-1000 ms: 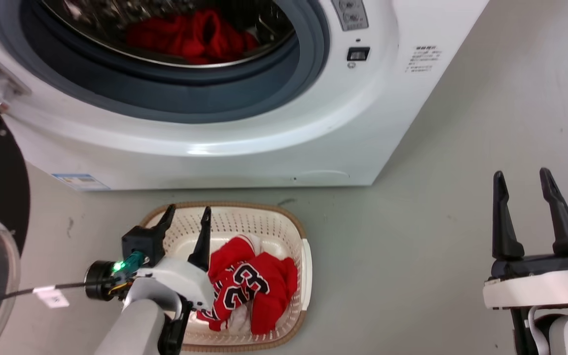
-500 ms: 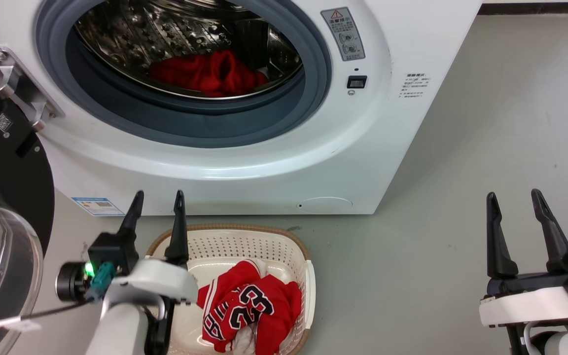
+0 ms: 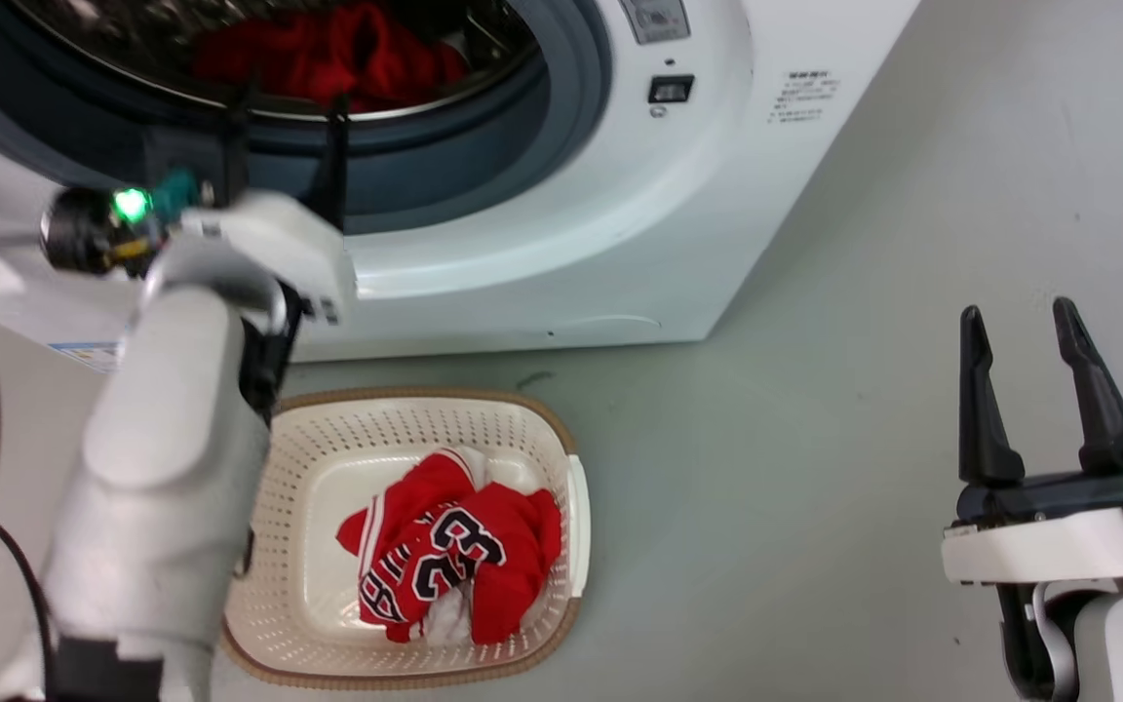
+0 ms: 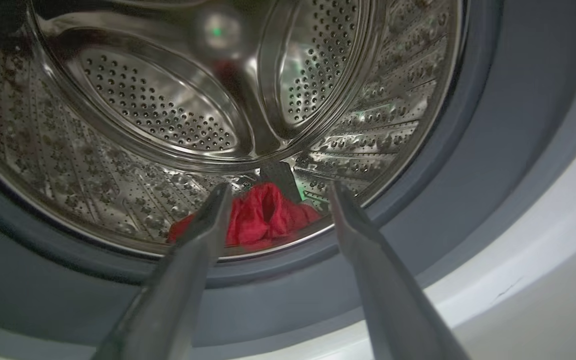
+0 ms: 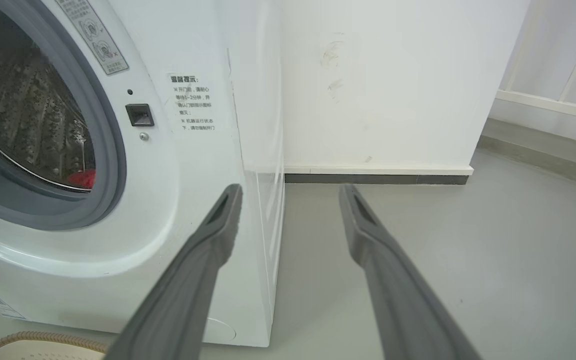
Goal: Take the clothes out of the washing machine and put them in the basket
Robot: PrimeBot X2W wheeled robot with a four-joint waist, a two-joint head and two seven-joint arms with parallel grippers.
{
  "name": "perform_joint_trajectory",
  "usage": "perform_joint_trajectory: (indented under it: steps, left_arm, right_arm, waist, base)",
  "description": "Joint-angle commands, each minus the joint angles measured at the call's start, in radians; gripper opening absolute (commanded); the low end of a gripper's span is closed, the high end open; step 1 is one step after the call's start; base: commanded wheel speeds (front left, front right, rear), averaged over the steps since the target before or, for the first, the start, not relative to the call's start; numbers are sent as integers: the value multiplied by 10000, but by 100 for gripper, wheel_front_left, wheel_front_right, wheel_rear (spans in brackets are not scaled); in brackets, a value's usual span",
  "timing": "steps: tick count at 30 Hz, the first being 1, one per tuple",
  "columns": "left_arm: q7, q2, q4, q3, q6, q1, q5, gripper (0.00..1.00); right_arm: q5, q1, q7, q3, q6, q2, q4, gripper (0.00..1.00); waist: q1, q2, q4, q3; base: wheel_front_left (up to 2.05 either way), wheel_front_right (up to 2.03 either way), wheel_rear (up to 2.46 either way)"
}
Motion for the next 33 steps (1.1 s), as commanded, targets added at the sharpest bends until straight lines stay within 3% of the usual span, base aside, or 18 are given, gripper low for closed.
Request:
perform_joint_trajectory:
  steps: [1, 17, 33]
  left_arm:
    - [179, 90, 283, -67, -98, -411, 31, 100]
    - [3703, 1447, 4036, -710, -596, -5794, -136, 100]
    - [7444, 2251, 5707, -1690, -612, -8857, -303, 100]
  right_arm:
    - [61, -206, -24, 5, -7, 9, -40, 100]
    - [834, -1404, -24, 284, -7, 14, -217, 100]
    - [1335, -1720, -24, 569, -7, 11, -365, 100]
  waist:
    - [0, 0, -345, 474]
    - [0, 0, -1658, 2948]
    - [0, 0, -2292, 4152]
  base:
    - [0, 0, 0]
    - [0, 0, 0]
    - [0, 0, 0]
